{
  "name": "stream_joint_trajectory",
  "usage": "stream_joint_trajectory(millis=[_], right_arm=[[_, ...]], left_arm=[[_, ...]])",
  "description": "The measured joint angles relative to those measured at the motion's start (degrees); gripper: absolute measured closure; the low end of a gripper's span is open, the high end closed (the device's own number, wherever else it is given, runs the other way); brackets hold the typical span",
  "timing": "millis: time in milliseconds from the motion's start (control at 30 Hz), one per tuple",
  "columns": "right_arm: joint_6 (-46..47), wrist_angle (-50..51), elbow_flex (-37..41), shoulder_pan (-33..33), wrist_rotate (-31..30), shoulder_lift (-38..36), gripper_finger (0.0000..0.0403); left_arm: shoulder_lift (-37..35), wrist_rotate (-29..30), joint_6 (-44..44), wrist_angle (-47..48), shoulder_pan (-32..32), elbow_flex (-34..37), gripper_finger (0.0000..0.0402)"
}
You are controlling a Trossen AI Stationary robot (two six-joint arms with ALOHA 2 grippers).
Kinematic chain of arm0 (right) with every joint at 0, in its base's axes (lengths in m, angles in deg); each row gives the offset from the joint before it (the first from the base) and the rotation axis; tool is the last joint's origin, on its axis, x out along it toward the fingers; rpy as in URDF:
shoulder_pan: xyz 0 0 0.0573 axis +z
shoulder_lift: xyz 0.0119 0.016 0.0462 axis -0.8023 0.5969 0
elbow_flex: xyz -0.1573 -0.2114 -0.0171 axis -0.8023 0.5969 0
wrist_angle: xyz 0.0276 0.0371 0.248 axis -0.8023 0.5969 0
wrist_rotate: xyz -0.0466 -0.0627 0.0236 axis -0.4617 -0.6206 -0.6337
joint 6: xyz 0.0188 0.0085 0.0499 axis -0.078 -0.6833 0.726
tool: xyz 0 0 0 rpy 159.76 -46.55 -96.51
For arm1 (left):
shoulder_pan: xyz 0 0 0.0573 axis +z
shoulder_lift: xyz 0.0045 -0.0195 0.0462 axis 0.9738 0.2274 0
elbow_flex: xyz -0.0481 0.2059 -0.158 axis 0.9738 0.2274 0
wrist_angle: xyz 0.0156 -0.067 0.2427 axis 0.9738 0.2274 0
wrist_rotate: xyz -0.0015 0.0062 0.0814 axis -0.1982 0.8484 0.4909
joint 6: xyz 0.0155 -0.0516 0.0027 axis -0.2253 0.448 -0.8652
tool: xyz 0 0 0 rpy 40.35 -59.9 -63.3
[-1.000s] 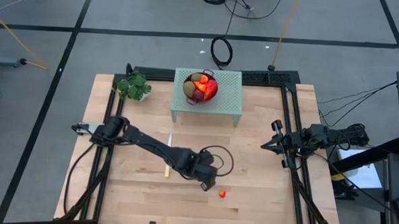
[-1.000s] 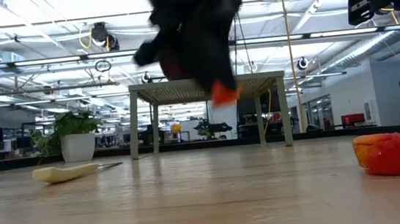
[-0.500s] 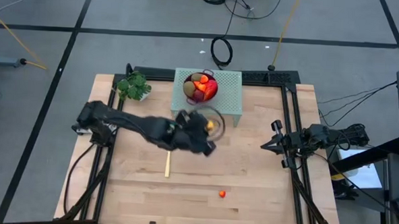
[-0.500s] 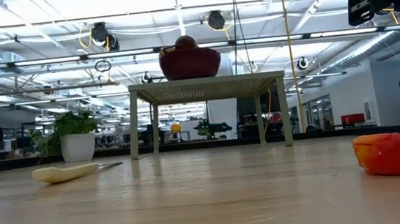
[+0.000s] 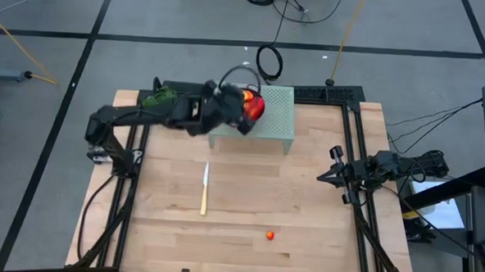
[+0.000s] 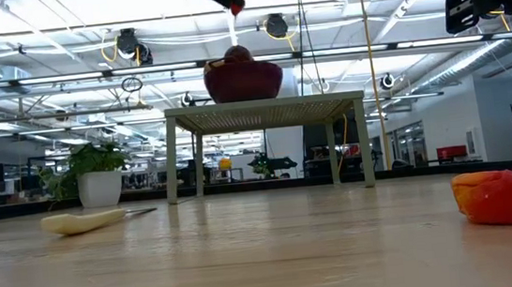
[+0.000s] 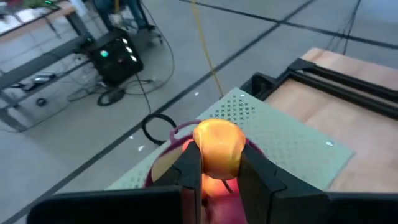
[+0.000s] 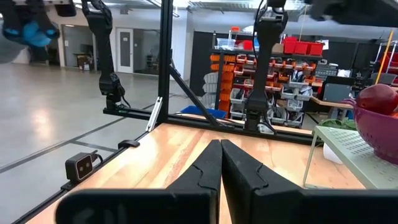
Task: Pick & Place Fruit
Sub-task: Put the pear into the strainer bowl on the shelf
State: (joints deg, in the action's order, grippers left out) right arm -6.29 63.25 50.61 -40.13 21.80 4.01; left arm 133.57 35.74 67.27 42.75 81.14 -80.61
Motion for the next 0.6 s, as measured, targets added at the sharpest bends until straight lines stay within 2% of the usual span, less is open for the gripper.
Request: stream_joint_trajectory(millis=[367, 600], right_arm=[[0.0, 0.6, 0.0, 0.0, 0.0, 0.0, 0.0399], [0.0, 3.0, 0.0, 0.0, 0.0, 0.0, 0.0399]], left_arm=[[0.1, -11.3, -6.3, -0.4, 10.6, 0.0, 0.0339], [0.2, -13.1, -6.3, -0.4, 12.9, 0.0, 0.0339]])
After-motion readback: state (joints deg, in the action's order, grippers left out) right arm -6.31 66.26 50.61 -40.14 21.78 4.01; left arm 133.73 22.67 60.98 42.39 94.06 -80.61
